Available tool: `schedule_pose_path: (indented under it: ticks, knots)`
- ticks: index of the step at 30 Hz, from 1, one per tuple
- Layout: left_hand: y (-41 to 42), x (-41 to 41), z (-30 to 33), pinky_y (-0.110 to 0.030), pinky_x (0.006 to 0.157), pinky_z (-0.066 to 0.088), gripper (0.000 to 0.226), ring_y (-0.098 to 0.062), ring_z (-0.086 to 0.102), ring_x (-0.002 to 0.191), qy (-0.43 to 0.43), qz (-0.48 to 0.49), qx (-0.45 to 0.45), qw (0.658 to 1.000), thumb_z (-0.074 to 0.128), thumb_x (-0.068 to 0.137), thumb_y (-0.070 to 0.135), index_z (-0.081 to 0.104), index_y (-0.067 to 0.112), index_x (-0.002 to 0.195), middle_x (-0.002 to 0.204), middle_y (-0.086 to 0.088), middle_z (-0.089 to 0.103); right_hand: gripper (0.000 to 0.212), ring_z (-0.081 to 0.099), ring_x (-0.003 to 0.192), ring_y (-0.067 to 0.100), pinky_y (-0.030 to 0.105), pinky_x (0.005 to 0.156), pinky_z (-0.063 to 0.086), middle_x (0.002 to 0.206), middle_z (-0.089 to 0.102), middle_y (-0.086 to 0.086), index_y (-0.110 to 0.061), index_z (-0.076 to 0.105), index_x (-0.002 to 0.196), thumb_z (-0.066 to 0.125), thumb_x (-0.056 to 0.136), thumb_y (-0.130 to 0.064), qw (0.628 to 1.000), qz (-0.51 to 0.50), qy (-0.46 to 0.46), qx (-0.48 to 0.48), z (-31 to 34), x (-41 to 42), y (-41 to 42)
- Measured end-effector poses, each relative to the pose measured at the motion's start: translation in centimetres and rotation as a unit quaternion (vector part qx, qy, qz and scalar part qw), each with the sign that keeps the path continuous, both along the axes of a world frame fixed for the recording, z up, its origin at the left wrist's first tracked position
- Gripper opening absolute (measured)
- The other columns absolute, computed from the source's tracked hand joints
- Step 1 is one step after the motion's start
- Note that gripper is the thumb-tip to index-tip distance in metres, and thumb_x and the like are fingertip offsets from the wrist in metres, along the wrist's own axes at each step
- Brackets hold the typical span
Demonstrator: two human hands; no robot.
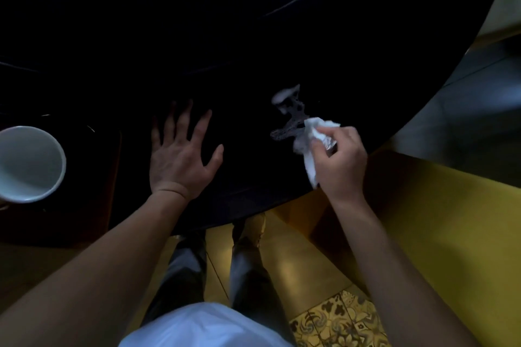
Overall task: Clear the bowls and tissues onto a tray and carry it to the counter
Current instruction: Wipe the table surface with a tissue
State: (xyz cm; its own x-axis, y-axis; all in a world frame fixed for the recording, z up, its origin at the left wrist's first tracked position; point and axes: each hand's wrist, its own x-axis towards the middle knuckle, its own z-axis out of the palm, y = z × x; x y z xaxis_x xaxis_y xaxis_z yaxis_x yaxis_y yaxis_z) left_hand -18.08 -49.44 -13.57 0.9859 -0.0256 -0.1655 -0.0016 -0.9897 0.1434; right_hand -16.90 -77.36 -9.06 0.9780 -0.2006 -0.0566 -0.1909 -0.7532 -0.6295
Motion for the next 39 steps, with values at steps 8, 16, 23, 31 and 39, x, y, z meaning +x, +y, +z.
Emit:
schedule_pose_path:
  ticks: [8,16,23,31,39]
  knots:
    - [0.1,0.1,-0.2,-0.061,0.123,0.013,0.076,-0.038,0.016,0.152,-0.004,0.000,0.003,1.000,0.034,0.092,0.064,0.024,0.028,0.159,0.167,-0.013,0.019,0.021,0.065,0.093,0.025,0.034,0.082,0.053,0.103,0.068,0.008,-0.013,0.073,0.100,0.059,0.087,-0.020,0.994,0.068,-0.067,-0.045,-0.1,11.2,1.8]
    - [0.2,0.1,-0.1,-0.060,0.124,0.009,0.077,-0.035,0.008,0.156,-0.001,-0.004,-0.010,1.000,0.031,0.092,0.065,0.022,0.029,0.160,0.170,-0.010,0.013,0.021,0.060,0.096,0.026,0.033,0.080,0.050,0.107,0.060,0.011,-0.009,0.066,0.110,0.062,0.090,-0.014,0.988,0.115,-0.048,-0.087,-1.8,2.5,2.7]
    - [0.2,0.0,0.0,-0.060,0.123,0.011,0.076,-0.036,0.012,0.155,-0.003,-0.003,-0.015,1.000,0.033,0.092,0.064,0.025,0.028,0.159,0.169,-0.010,0.017,0.018,0.062,0.096,0.019,0.025,0.082,0.053,0.107,0.063,0.007,-0.011,0.068,0.109,0.066,0.091,-0.016,0.990,0.127,-0.005,-0.052,0.4,0.4,2.6]
    - [0.1,0.0,0.0,-0.061,0.123,0.013,0.075,-0.040,0.018,0.152,-0.009,-0.001,-0.019,1.000,0.034,0.093,0.063,0.026,0.028,0.158,0.167,-0.013,0.021,0.016,0.065,0.092,0.024,0.023,0.076,0.046,0.102,0.068,0.012,-0.009,0.070,0.098,0.060,0.088,-0.017,0.994,0.046,-0.033,-0.098,1.5,7.8,-1.2]
    - [0.2,0.1,-0.1,-0.060,0.124,0.009,0.076,-0.037,0.011,0.155,-0.007,-0.001,-0.022,1.000,0.034,0.093,0.063,0.023,0.029,0.159,0.169,-0.011,0.016,0.014,0.059,0.087,0.025,0.036,0.069,0.050,0.102,0.057,0.009,-0.011,0.061,0.099,0.067,0.089,-0.019,0.996,0.021,0.030,-0.085,-0.8,-2.7,2.1]
